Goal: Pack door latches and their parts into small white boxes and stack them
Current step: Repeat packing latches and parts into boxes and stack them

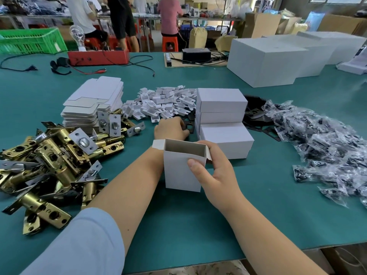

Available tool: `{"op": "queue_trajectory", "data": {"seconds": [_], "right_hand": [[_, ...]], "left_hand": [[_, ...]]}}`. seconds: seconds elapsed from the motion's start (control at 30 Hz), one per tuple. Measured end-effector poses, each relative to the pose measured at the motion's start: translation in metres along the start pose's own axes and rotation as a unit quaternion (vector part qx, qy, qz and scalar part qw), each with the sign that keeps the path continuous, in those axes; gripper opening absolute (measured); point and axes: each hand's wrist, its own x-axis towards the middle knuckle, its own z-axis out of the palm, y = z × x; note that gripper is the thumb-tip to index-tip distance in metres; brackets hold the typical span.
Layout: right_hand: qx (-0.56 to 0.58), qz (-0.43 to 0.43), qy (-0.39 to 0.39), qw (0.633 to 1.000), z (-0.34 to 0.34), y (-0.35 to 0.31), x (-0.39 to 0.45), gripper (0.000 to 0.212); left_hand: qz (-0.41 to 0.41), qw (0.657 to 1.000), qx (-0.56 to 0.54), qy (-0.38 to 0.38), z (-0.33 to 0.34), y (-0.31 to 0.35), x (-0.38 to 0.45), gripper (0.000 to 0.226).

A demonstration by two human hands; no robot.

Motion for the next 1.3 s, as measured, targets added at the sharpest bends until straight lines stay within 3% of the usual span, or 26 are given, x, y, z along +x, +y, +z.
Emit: {"op": "queue_trajectory", "data": {"seconds": [0.2,0.3,0.4,0.5,0.57,0.6,0.67,0.7,0.73,0.87,1.03,1.17,1.3], "right_hand": [[0.001,0.003,0.005,1.000,-0.001,0.001,0.000,0.038],[0.001,0.000,0.003,1.000,-0.001,0.001,0.000,0.039],[-0.001,-0.001,0.003,1.000,-0.001,0.003,0.001,0.041],[-0.001,0.001,0.007,1.000,-0.001,0.003,0.002,0.043],[0.002,0.003,0.005,1.000,0.000,0.003,0.002,0.044],[0.004,0.000,0.005,1.000,0.000,0.003,0.002,0.042],[0.005,-0.006,0.009,1.000,0.000,0.003,0.002,0.039],[0.004,-0.007,0.011,1.000,0.000,0.002,0.002,0.040],[0.001,-0.007,0.013,1.000,0.000,0.002,0.002,0.040],[-0.009,-0.014,0.020,1.000,0.001,0.001,0.002,0.034],[-0.015,-0.026,0.038,0.999,0.003,0.003,0.000,0.036],[-0.044,-0.078,0.068,0.994,0.005,0.004,-0.001,0.034],[-0.066,-0.120,0.085,0.987,0.002,-0.001,0.002,0.022]], "left_hand": [[-0.068,0.995,0.076,0.006,0.004,0.013,0.001,0.068],[-0.071,0.997,0.027,0.010,0.002,0.010,0.004,0.055],[-0.052,0.995,-0.081,0.009,-0.003,0.004,0.003,0.031],[-0.049,0.979,-0.197,0.023,-0.014,-0.001,-0.005,0.022],[-0.082,0.938,-0.335,0.037,-0.028,-0.004,-0.010,0.019],[-0.109,0.892,-0.438,0.032,-0.037,-0.004,-0.014,0.019],[-0.150,0.756,-0.638,-0.003,-0.053,-0.005,-0.027,0.019],[-0.152,0.706,-0.692,-0.020,-0.061,-0.007,-0.035,0.019],[-0.151,0.688,-0.709,-0.024,-0.068,-0.009,-0.042,0.020],[-0.148,0.676,-0.722,-0.003,-0.091,-0.018,-0.074,0.012],[-0.103,0.670,-0.733,-0.063,-0.100,-0.028,-0.106,0.015],[-0.067,0.689,-0.715,-0.096,-0.088,-0.028,-0.118,0.016],[-0.030,0.739,-0.658,-0.139,-0.081,-0.024,-0.123,0.052]]}}
